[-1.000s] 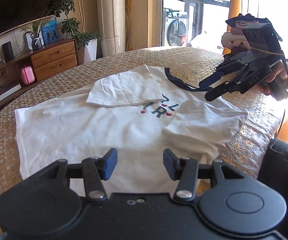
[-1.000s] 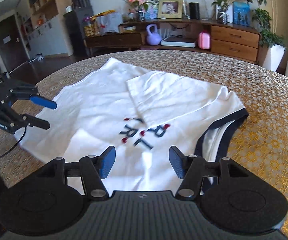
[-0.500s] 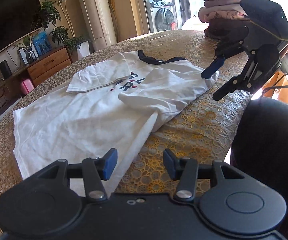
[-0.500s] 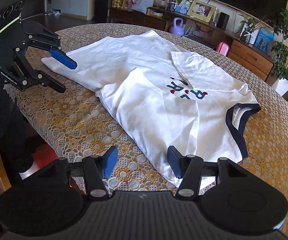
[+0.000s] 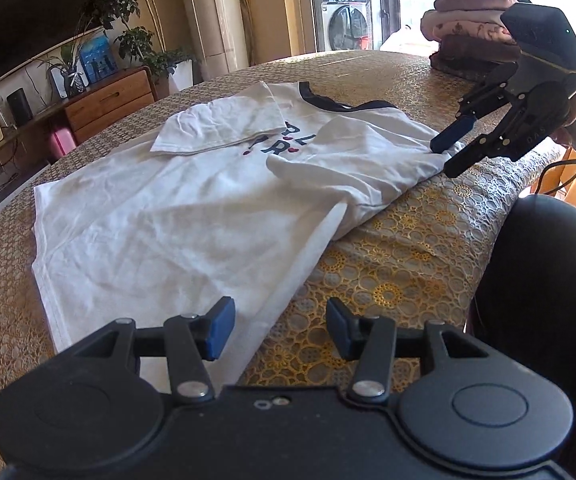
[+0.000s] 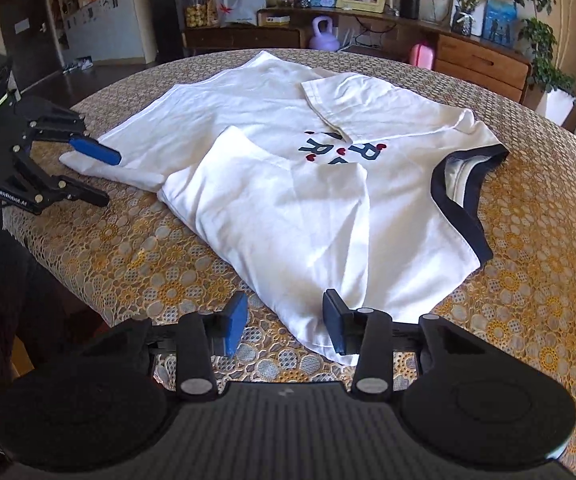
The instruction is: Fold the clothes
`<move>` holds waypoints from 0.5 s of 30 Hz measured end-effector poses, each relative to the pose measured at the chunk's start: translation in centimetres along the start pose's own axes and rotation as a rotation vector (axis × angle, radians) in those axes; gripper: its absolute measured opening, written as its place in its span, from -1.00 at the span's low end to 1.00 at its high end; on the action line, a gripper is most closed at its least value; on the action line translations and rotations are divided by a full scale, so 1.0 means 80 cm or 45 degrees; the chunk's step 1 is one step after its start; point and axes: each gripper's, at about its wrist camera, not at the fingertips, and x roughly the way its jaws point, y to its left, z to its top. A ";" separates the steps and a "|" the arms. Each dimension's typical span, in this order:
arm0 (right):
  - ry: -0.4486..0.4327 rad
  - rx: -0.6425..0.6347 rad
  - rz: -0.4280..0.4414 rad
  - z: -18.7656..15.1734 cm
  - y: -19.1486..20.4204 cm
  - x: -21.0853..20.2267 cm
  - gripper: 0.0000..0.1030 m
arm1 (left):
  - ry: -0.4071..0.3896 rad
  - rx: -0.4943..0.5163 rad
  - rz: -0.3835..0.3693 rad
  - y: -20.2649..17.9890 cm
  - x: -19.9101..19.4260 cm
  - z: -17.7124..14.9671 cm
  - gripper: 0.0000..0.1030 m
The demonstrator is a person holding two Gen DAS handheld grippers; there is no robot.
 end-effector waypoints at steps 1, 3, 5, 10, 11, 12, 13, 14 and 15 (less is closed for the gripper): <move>-0.007 0.002 -0.011 0.000 -0.001 -0.004 -0.22 | 0.001 -0.004 0.001 0.001 -0.002 -0.001 1.00; -0.003 0.014 -0.020 -0.002 -0.002 -0.005 -0.22 | 0.010 -0.008 0.004 0.003 -0.003 -0.003 1.00; 0.002 0.025 -0.024 -0.004 -0.003 -0.004 -0.22 | 0.015 -0.017 0.003 0.006 -0.002 -0.003 1.00; -0.033 0.041 -0.034 -0.001 0.002 -0.004 -0.22 | 0.008 -0.029 -0.004 0.009 0.005 0.007 1.00; -0.034 0.032 -0.038 -0.001 0.004 -0.003 -0.22 | 0.009 -0.018 -0.003 0.007 0.007 0.007 1.00; -0.038 0.022 -0.041 -0.001 0.005 -0.003 -0.22 | 0.011 -0.007 -0.003 0.006 0.008 0.008 1.00; -0.043 0.011 -0.043 -0.001 0.007 -0.003 -0.22 | 0.018 0.000 -0.008 0.006 0.010 0.009 1.00; -0.050 0.001 -0.044 -0.001 0.009 -0.004 -0.22 | 0.029 0.005 0.003 0.005 0.012 0.009 0.85; -0.057 -0.010 -0.046 -0.001 0.011 -0.005 -0.22 | 0.037 0.008 0.012 0.004 0.013 0.010 -0.88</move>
